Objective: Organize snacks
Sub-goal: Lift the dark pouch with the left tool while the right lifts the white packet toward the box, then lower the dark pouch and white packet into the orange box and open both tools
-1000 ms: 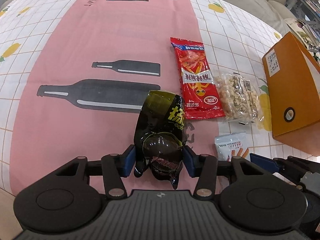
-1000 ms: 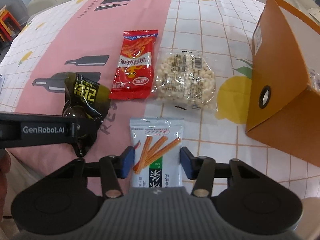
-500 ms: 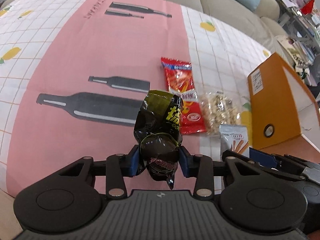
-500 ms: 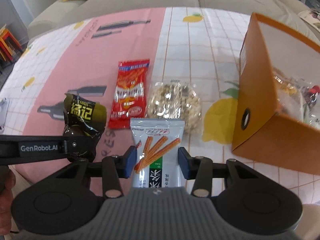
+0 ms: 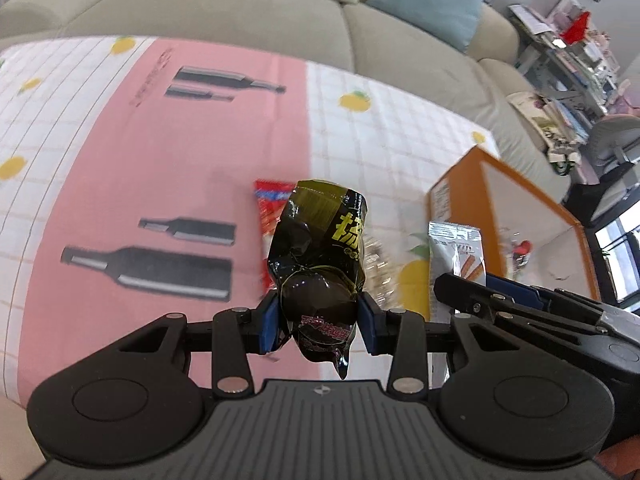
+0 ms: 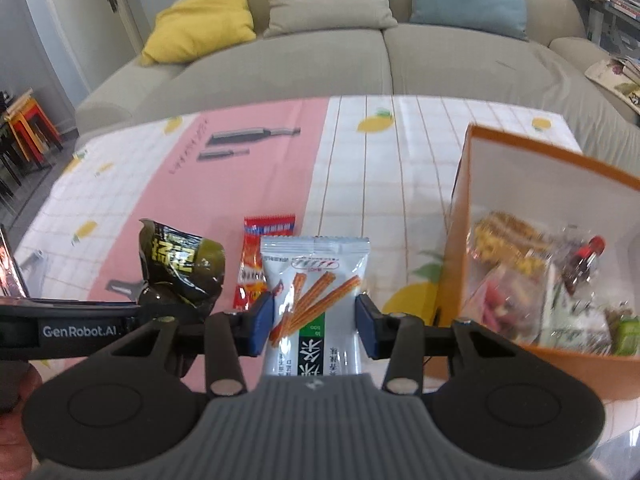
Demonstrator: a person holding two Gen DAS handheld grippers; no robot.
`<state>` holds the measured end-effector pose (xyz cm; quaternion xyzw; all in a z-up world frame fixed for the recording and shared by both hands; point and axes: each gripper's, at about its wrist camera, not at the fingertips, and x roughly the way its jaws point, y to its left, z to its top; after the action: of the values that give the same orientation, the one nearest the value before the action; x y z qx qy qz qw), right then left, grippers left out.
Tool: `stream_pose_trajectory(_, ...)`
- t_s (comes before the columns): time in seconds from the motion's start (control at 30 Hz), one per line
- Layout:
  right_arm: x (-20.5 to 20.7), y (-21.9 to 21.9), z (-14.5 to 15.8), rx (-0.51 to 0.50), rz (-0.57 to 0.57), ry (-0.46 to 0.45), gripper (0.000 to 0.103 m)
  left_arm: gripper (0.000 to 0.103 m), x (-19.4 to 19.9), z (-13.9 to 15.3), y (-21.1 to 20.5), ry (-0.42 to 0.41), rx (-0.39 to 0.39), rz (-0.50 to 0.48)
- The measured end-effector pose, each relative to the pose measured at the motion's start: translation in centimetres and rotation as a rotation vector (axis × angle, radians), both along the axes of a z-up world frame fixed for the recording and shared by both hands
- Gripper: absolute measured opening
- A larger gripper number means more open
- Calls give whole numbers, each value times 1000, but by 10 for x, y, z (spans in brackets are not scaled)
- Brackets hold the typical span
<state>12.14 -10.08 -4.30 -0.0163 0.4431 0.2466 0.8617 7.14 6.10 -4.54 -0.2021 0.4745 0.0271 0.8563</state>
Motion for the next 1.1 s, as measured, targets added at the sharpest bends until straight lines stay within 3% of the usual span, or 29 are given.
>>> stream_pose_trajectory(0.27, 11, -43, 54, 37, -9, -85, 43, 45, 20, 42, -38, -84, 10, -95)
stream_pose_trajectory(0.5, 26, -95, 89, 4, -75, -162, 43, 45, 49, 67, -87, -137, -4, -222)
stream_pose_trajectory(0.8, 55, -152, 83, -115, -164, -176, 43, 45, 90, 71, -147, -142, -23, -360)
stream_pose_trajectory(0.9, 67, -160, 73, -155, -174, -160, 43, 45, 107, 65, -164, -129, -54, -404)
stream_pose_trajectory(1.1, 93, -178, 53, -190, -196, -124, 43, 45, 134, 46, -192, -89, -39, -454)
